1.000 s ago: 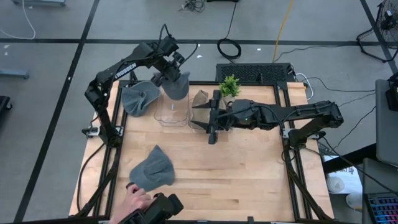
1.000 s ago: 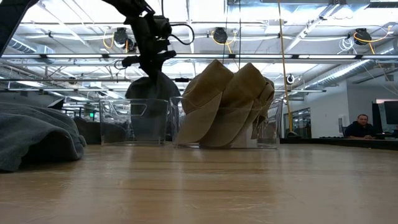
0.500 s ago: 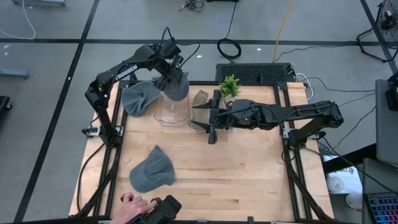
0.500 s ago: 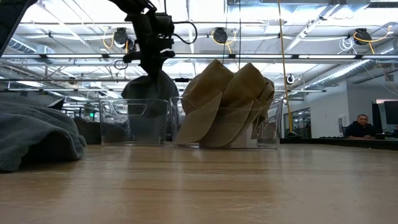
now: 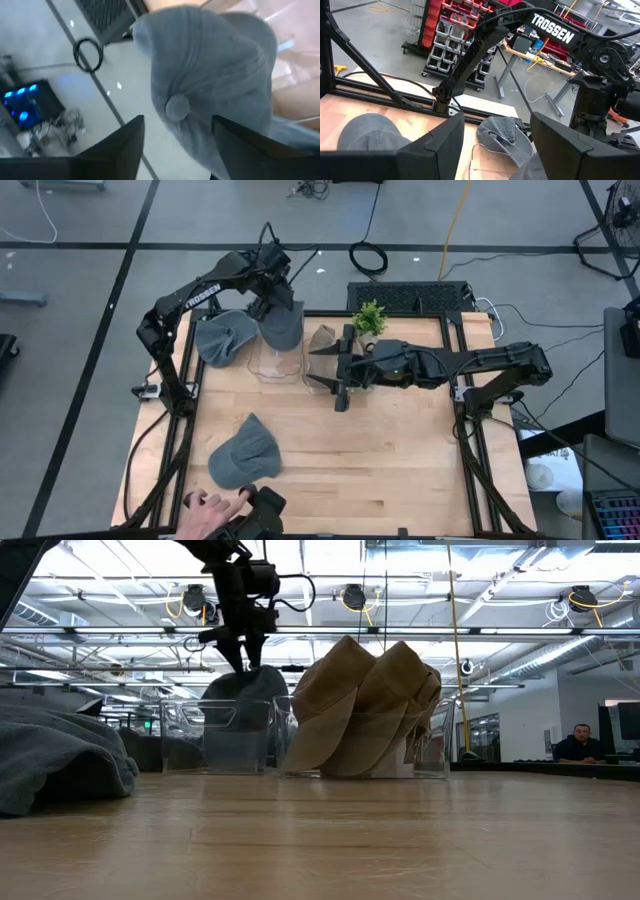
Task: Pick & Place hat
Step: Put the top blue cap into the left transparent bin
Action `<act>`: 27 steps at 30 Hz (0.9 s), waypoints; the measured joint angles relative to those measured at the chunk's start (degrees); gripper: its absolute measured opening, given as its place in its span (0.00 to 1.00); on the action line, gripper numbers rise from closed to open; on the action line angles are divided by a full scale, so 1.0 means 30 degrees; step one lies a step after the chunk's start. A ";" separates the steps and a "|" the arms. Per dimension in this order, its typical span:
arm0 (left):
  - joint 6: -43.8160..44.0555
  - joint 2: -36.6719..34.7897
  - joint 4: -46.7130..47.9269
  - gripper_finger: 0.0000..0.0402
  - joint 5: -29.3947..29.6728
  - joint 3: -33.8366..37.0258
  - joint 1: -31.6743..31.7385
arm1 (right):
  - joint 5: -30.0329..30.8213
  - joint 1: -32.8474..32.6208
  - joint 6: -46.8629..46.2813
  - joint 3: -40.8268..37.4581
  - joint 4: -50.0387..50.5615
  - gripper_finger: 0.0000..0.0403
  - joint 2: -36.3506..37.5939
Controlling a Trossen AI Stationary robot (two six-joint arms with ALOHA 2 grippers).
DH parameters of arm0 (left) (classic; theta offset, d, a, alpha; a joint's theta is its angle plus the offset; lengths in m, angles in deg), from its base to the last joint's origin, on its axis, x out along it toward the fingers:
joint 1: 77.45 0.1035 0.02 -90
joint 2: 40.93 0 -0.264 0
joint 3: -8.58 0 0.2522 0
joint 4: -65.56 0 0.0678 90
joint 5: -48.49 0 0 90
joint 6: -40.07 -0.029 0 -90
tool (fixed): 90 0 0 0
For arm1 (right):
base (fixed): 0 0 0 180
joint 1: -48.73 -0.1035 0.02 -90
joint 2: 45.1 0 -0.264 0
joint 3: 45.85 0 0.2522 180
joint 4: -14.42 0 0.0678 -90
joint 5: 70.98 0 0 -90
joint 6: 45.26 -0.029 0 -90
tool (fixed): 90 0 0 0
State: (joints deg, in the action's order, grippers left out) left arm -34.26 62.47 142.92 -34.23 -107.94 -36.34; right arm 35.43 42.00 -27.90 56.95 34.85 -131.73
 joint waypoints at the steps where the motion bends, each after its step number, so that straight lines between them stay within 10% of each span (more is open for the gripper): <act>1: 0.0174 0.0000 -0.0001 0.63 0.0407 0.0000 -0.0092 | -0.0002 0.0000 0.0014 0.0004 0.0002 0.54 0.0000; 15: 0.4671 -0.2602 -0.0139 0.89 0.1328 0.0000 -0.0658 | -0.0022 0.0000 0.0592 0.0005 0.0007 0.54 0.0000; 27: 1.2415 -0.6657 -0.0102 0.96 -0.2972 -0.0007 0.0236 | -0.0063 0.0000 0.0689 0.0001 0.0007 0.58 0.0000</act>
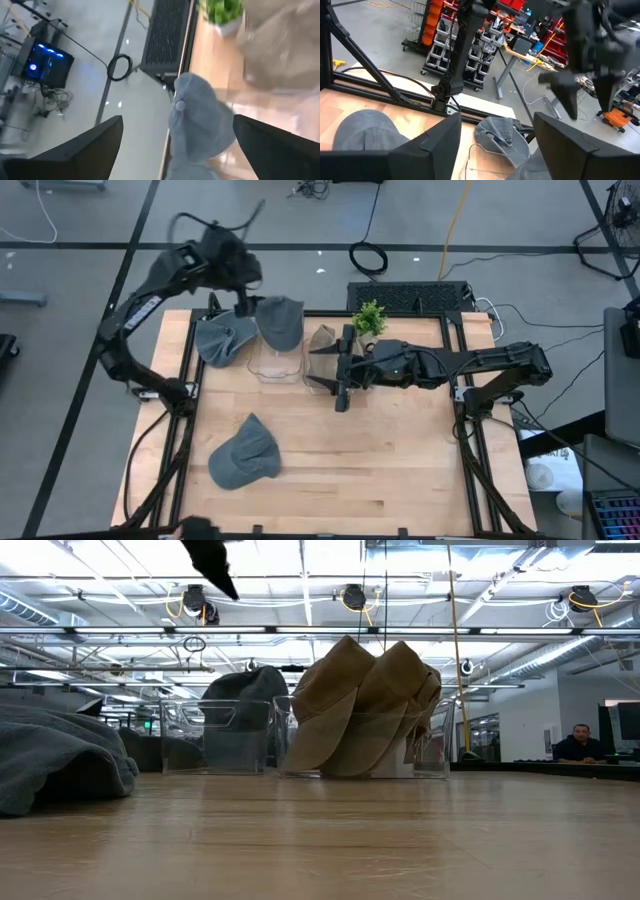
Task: Pick & Place hat
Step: Put the top blue cap into the left transparent bin
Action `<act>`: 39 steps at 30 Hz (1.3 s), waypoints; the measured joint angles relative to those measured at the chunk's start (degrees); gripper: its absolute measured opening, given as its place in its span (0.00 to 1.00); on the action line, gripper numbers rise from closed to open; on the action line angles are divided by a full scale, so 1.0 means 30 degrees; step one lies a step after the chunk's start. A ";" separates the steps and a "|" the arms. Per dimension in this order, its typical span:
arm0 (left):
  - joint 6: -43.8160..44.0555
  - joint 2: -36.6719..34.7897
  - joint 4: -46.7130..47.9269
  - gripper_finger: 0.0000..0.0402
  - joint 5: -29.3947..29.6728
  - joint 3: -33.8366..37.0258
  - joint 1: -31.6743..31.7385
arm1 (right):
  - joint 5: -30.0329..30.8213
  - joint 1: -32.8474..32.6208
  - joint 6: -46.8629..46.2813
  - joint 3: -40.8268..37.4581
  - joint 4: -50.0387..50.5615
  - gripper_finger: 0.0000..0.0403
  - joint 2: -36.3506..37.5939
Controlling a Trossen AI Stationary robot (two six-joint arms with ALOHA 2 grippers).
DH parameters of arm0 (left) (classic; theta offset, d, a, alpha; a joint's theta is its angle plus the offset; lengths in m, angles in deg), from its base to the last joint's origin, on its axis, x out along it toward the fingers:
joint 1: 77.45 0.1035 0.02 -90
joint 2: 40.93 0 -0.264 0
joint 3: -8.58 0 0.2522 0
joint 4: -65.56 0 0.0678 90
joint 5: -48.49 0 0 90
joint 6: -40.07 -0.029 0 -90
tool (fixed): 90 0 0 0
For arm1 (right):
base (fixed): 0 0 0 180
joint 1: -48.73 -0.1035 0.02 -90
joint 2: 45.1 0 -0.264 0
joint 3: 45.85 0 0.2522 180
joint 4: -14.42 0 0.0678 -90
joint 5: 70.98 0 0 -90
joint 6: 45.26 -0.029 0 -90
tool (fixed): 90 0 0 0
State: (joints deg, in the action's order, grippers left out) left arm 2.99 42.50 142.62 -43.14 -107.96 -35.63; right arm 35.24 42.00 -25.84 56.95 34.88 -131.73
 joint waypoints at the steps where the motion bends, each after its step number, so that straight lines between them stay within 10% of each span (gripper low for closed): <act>1: 0.0477 -0.0392 0.0097 0.97 -0.0247 0.0000 0.0009 | 0.0003 -0.0025 0.0052 0.0001 0.0000 0.60 -0.0002; 12: 0.3137 -0.4659 0.3008 0.95 -0.0926 0.0000 0.0346 | 0.0107 -0.0168 0.0420 -0.0010 0.2177 0.88 0.0229; 39: 0.7863 -1.1888 0.7580 0.95 -0.1791 -0.0007 0.0912 | 0.4129 -0.0415 -0.0122 -0.0010 0.3114 0.89 0.3628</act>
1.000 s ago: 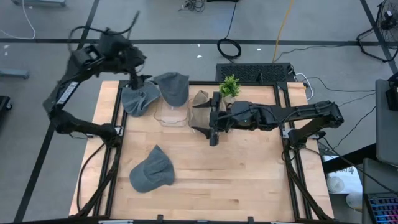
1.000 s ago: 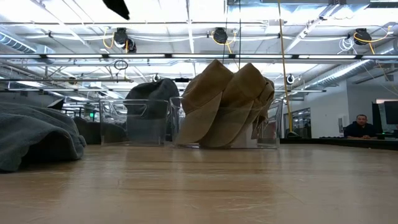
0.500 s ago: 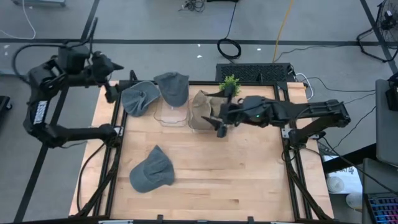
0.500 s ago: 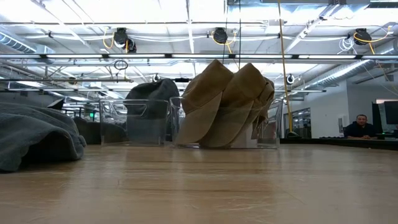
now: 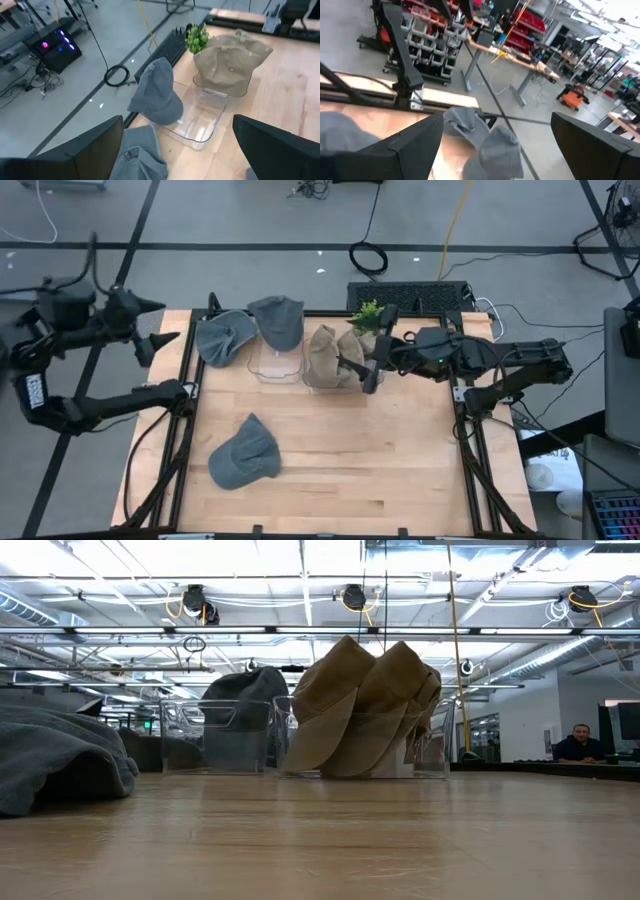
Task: Pick & Place hat
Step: Put the top blue cap into the left transparent bin
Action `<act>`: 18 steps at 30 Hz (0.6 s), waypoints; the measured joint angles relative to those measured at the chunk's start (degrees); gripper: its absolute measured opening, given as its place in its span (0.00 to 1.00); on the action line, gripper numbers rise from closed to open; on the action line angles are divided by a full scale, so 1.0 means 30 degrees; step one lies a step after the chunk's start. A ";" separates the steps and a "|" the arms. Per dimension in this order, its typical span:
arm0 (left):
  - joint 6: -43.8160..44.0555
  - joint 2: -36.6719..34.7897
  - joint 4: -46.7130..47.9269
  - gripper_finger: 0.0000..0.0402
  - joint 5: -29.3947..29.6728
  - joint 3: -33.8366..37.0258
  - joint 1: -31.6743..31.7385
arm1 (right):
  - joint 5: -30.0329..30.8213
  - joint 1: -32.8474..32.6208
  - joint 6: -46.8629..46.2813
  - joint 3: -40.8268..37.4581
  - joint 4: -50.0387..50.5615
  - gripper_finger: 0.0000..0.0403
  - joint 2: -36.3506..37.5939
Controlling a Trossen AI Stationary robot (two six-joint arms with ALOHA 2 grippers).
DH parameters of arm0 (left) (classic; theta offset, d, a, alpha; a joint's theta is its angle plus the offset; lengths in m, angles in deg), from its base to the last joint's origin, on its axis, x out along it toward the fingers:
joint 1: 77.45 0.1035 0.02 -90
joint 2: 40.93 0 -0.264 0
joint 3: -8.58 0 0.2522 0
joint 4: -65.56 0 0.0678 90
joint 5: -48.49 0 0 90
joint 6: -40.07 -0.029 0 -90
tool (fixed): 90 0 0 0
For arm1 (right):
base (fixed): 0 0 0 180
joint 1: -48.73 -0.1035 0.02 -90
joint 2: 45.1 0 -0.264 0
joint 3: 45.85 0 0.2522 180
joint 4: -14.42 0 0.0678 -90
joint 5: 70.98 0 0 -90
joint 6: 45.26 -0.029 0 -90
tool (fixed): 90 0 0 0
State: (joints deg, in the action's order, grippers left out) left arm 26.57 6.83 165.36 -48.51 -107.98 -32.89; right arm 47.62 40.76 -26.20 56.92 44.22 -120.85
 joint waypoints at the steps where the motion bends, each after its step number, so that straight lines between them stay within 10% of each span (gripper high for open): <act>1: 0.0193 -0.0264 0.0000 0.95 0.0000 0.0000 0.0001 | -0.0027 0.0000 -0.0155 -0.0007 0.0185 0.89 0.0113; 18: 0.3240 -0.2292 0.1325 0.95 0.1990 0.0320 0.0001 | -0.0100 -0.0007 -0.0623 0.0015 0.0041 0.89 0.0328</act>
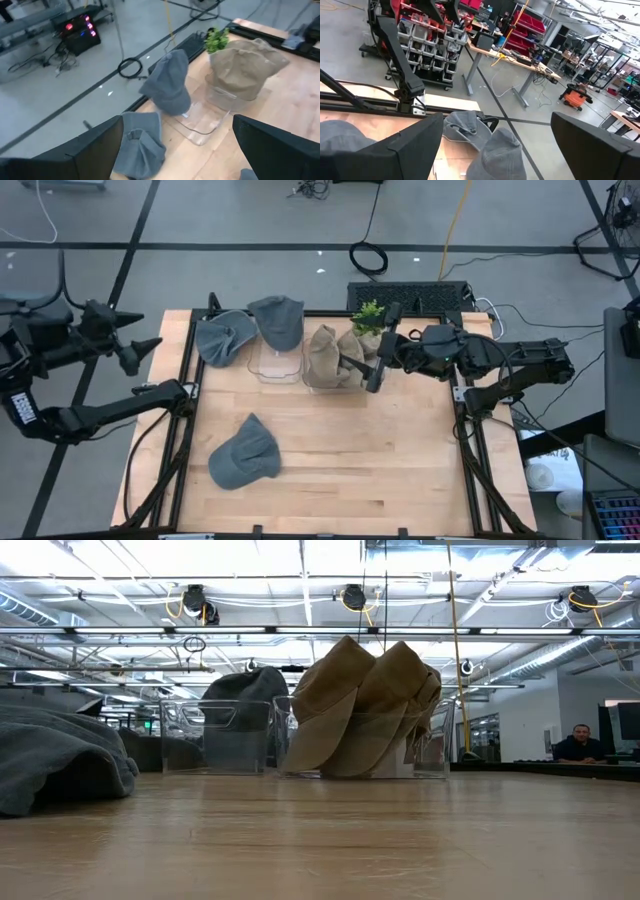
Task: Pick & Place hat
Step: Put the top blue cap into the left transparent bin
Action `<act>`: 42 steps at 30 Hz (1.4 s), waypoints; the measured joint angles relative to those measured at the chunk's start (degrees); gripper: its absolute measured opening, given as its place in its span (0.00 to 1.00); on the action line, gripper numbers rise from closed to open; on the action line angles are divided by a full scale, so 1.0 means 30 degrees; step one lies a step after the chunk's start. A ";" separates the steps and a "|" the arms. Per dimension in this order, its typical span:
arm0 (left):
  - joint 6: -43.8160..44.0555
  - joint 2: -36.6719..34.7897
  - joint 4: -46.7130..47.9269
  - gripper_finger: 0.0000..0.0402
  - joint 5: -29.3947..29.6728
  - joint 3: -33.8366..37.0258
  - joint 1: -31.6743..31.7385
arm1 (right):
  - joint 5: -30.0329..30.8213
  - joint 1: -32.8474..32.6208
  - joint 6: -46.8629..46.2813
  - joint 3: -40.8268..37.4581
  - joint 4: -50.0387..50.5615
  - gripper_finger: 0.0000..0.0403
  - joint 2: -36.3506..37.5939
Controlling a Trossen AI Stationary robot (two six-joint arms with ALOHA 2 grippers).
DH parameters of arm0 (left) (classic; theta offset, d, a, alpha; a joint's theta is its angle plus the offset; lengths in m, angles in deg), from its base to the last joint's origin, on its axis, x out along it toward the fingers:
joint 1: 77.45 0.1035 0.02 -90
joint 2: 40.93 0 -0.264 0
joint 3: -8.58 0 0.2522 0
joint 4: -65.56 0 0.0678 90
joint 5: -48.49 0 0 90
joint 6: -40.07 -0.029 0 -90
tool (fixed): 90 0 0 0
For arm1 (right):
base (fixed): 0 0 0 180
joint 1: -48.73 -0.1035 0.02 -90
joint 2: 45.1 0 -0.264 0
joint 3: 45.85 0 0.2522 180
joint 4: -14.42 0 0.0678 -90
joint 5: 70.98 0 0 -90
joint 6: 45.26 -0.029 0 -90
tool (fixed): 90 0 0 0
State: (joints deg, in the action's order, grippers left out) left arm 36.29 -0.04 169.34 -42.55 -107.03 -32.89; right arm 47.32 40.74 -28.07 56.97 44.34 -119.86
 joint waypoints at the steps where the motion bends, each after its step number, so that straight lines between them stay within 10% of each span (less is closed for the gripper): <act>1: 0.0228 0.0000 -0.0014 0.95 0.0277 0.0133 0.0000 | -0.0002 0.0000 -0.0007 0.0000 0.0007 0.89 0.0000; 18: 0.0378 0.1153 -0.0123 0.95 0.3512 0.4586 0.0000 | -0.0024 0.0205 0.0034 -0.0007 0.0012 0.89 0.0000; 42: 0.1443 0.3031 -0.9196 0.95 0.3344 1.8619 -0.0122 | -0.0038 0.0299 0.1418 -0.0015 0.1037 0.89 -0.0015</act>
State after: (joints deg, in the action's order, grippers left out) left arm 40.62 9.05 141.75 -32.51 -51.17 -33.26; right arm 47.21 41.63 -23.82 56.92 47.45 -119.90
